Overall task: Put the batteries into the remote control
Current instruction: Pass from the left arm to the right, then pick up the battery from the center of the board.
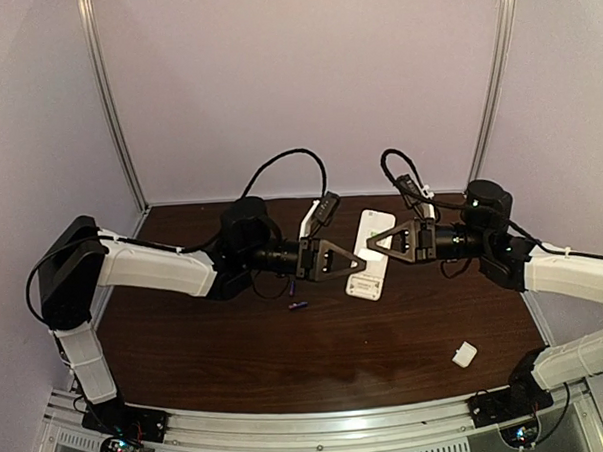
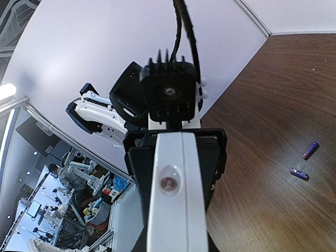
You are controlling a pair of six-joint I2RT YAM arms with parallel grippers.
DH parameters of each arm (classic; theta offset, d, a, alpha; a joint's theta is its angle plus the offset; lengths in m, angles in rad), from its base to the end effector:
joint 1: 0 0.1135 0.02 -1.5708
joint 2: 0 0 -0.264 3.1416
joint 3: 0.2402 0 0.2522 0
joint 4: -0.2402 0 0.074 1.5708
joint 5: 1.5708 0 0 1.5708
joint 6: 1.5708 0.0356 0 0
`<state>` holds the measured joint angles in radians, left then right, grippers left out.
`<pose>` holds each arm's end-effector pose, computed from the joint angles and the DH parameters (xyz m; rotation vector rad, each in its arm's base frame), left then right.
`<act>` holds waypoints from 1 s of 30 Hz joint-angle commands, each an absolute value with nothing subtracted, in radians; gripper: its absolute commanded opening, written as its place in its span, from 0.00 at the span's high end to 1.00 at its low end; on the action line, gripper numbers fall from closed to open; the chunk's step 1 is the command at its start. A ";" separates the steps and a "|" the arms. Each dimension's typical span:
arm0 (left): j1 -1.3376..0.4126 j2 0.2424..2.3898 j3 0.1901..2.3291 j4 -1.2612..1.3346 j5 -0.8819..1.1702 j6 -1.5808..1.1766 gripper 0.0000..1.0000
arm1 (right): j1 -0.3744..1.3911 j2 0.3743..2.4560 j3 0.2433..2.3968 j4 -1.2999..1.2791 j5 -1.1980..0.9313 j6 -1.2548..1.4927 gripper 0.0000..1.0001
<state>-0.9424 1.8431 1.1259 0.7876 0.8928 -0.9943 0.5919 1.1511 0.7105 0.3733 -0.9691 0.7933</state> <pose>0.2193 -0.3489 0.2588 0.8703 1.8086 -2.0627 0.1940 0.1658 0.2981 -0.6856 1.8402 1.7656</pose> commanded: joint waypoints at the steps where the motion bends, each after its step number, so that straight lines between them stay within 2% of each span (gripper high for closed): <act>1: -0.927 1.800 1.095 0.750 0.842 -0.914 0.51 | 0.599 1.149 0.724 0.325 -0.946 0.775 1.00; 4: -0.879 1.731 1.057 0.622 0.797 -0.831 0.35 | 0.583 1.133 0.728 0.272 -0.931 0.759 1.00; 6: -0.848 1.676 1.048 0.463 0.723 -0.730 0.28 | 0.560 1.117 0.722 0.249 -0.928 0.757 1.00; 10: -0.808 1.607 1.098 0.099 0.563 -0.498 0.22 | 0.486 1.079 0.709 0.175 -0.919 0.736 1.00; 13: -0.805 1.623 1.214 -0.193 0.439 -0.274 0.20 | 0.435 1.063 0.694 0.104 -0.908 0.704 1.00; 22: -0.837 1.757 1.402 -0.553 0.177 0.058 0.40 | 0.372 1.057 0.666 -0.034 -0.879 0.658 1.00; 24: -0.855 1.803 1.445 -0.607 0.120 0.106 0.48 | 0.363 1.059 0.662 -0.049 -0.877 0.651 1.00; 27: -0.869 1.876 1.507 -0.669 0.090 0.159 0.59 | 0.349 1.059 0.653 -0.051 -0.884 0.649 1.00; 30: -0.874 1.937 1.551 -0.699 0.091 0.188 0.65 | 0.341 1.056 0.647 -0.055 -0.891 0.645 1.00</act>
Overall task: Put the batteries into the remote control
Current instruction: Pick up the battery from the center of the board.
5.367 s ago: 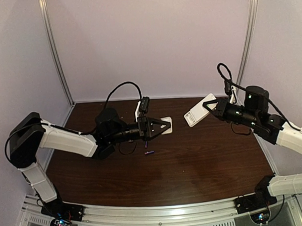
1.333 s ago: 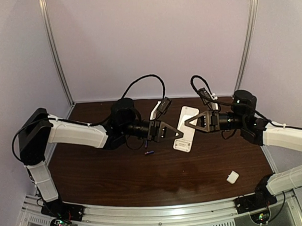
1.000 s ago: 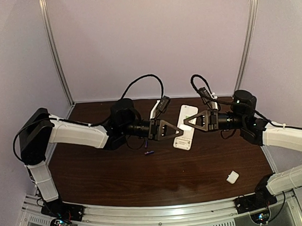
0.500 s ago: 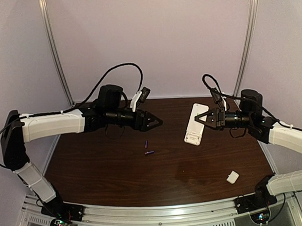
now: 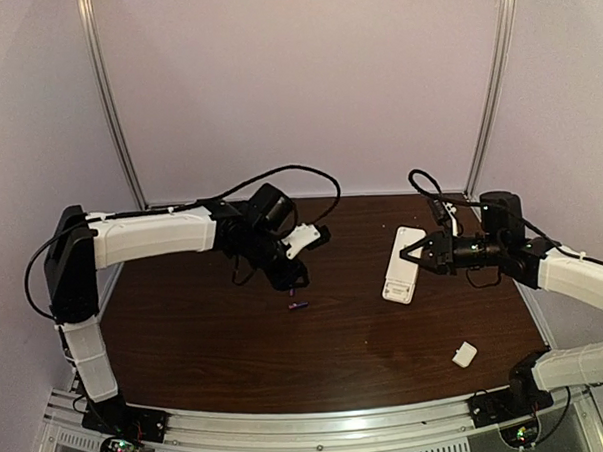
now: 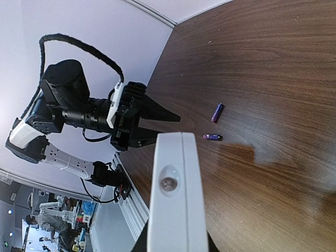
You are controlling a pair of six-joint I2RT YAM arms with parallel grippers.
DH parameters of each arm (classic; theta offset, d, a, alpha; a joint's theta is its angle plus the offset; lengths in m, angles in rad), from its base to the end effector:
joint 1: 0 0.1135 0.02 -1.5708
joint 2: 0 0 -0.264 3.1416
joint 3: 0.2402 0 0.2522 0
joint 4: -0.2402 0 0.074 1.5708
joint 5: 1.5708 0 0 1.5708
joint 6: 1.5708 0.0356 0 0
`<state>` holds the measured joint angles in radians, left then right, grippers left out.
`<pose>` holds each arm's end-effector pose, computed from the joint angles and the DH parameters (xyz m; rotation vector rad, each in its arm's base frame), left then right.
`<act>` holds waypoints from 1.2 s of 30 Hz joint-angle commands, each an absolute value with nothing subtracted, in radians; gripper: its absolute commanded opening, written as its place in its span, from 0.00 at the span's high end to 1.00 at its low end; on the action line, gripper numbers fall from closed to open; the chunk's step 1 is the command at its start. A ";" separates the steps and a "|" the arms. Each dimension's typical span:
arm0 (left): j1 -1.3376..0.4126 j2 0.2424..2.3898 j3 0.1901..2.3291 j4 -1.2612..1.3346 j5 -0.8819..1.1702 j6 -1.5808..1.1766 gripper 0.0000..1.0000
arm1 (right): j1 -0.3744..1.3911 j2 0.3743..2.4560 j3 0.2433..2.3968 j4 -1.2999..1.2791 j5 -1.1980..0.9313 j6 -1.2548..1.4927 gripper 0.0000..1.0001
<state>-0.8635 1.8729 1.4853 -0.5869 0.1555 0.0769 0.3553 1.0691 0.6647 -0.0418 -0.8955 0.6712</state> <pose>0.2618 -0.3147 0.2382 1.2360 2.2944 -0.4943 0.2047 0.1056 0.2622 -0.2957 2.1619 1.5200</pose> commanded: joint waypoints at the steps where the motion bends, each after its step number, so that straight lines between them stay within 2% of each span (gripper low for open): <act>1: -0.876 1.958 1.571 -0.710 0.094 0.200 0.66 | 0.337 1.054 0.644 -0.055 -0.893 0.643 1.00; 12: -0.905 2.141 1.710 -0.809 0.033 0.239 0.74 | 0.312 1.047 0.630 -0.062 -0.915 0.634 1.00; 25: -0.905 2.242 1.773 -0.848 0.017 0.232 0.76 | 0.304 1.043 0.625 -0.063 -0.927 0.629 1.00; 32: -0.905 2.282 1.785 -0.865 0.041 0.231 0.81 | 0.303 1.048 0.628 -0.064 -0.930 0.626 1.00; 36: -0.907 2.294 1.790 -0.887 0.071 0.226 0.87 | 0.303 1.052 0.635 -0.067 -0.930 0.625 1.00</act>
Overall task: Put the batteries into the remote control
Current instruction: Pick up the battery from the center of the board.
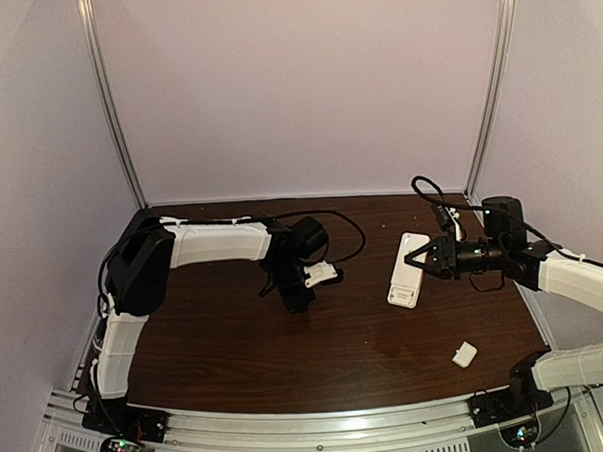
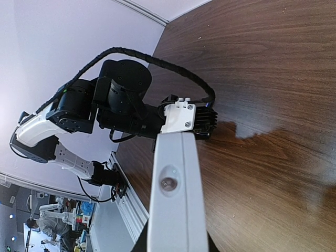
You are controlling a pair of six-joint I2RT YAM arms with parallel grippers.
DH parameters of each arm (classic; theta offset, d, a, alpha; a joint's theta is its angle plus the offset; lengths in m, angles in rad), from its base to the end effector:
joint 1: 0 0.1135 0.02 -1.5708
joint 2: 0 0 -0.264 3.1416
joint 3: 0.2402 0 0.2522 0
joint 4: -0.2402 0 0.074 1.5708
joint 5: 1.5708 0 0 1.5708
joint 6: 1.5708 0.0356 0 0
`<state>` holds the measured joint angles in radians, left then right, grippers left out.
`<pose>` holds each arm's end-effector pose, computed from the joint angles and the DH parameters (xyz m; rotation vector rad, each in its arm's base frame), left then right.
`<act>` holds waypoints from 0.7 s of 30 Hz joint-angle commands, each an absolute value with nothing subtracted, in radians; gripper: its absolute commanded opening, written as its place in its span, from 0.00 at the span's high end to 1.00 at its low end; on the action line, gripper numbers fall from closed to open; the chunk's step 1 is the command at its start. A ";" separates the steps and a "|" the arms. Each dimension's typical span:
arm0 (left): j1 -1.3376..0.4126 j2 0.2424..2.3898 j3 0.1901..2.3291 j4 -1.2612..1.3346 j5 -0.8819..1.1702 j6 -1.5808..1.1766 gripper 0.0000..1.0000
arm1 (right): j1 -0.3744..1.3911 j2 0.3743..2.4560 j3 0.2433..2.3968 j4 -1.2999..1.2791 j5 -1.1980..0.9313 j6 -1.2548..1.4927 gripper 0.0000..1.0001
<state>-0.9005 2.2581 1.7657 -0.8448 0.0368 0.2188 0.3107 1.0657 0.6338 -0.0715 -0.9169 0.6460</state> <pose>0.2829 -0.3590 0.1480 1.5604 2.4789 -0.1657 0.2043 0.0953 0.2503 -0.2563 2.1980 1.5086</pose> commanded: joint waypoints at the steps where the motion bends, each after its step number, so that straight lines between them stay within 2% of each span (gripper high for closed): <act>1: -0.910 2.291 1.789 -0.892 0.071 0.227 0.89 | 0.303 1.054 0.636 -0.069 -0.930 0.625 1.00; 6: -0.936 2.236 1.760 -0.890 0.123 0.213 1.00 | 0.302 1.068 0.631 -0.057 -0.939 0.649 1.00; 14: -0.939 1.937 1.577 -0.706 0.252 0.203 1.00 | 0.311 1.085 0.611 -0.011 -0.956 0.740 1.00; 21: -0.993 1.642 1.356 -0.396 0.381 0.238 1.00 | 0.384 1.111 0.623 -0.004 -0.945 0.801 1.00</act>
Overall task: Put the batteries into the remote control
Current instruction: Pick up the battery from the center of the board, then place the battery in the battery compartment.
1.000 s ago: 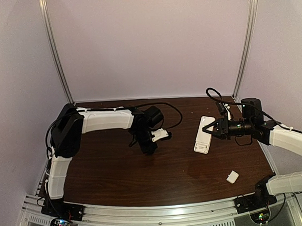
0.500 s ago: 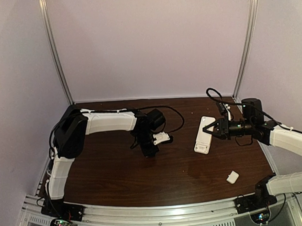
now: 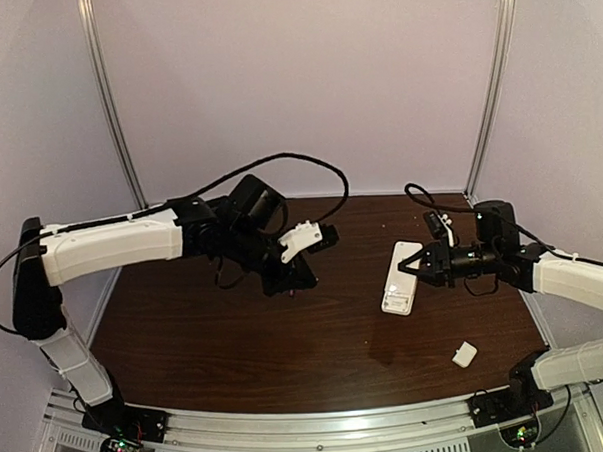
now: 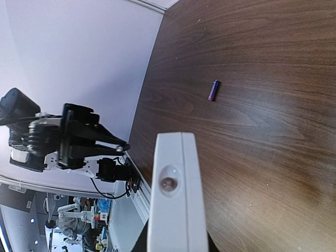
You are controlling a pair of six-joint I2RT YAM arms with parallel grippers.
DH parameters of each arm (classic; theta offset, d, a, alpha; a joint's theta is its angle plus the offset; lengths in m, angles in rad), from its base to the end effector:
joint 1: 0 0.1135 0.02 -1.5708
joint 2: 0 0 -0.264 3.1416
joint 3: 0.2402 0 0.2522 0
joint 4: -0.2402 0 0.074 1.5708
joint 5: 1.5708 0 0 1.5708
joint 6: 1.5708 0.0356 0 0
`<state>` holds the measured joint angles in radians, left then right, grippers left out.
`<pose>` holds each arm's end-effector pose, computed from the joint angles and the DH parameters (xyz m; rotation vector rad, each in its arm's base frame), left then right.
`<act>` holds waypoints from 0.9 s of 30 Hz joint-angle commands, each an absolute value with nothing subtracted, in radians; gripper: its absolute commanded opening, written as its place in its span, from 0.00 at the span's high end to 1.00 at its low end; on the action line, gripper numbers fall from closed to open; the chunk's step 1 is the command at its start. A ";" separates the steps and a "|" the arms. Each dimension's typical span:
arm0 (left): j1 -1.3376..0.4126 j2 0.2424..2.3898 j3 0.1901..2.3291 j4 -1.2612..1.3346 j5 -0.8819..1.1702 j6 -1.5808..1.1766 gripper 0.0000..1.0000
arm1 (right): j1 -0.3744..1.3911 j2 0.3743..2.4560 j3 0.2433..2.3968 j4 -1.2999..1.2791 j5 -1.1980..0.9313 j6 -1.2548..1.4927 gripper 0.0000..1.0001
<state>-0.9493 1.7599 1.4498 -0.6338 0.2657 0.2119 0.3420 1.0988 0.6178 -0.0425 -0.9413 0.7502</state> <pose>0.2164 -0.3183 0.2674 1.5092 2.0967 -0.6233 0.2043 0.1033 0.2410 -0.1857 2.2695 1.6051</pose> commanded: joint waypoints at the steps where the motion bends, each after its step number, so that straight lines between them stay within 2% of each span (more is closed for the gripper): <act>1: -1.008 1.621 1.342 -0.364 0.389 0.242 1.00 | 0.395 1.115 0.625 0.022 -0.941 0.811 1.00; 10: -1.151 1.619 1.318 -0.146 0.416 0.246 1.00 | 0.523 1.149 0.631 0.137 -0.900 0.911 1.00; 27: -1.202 1.724 1.377 -0.129 0.418 0.260 1.00 | 0.609 1.174 0.641 0.249 -0.882 0.958 1.00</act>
<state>-1.1999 1.7149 1.3338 -0.1776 0.4088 0.2447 0.5938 1.1629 0.6182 0.1963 -0.8955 0.9485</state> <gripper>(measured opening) 0.109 0.158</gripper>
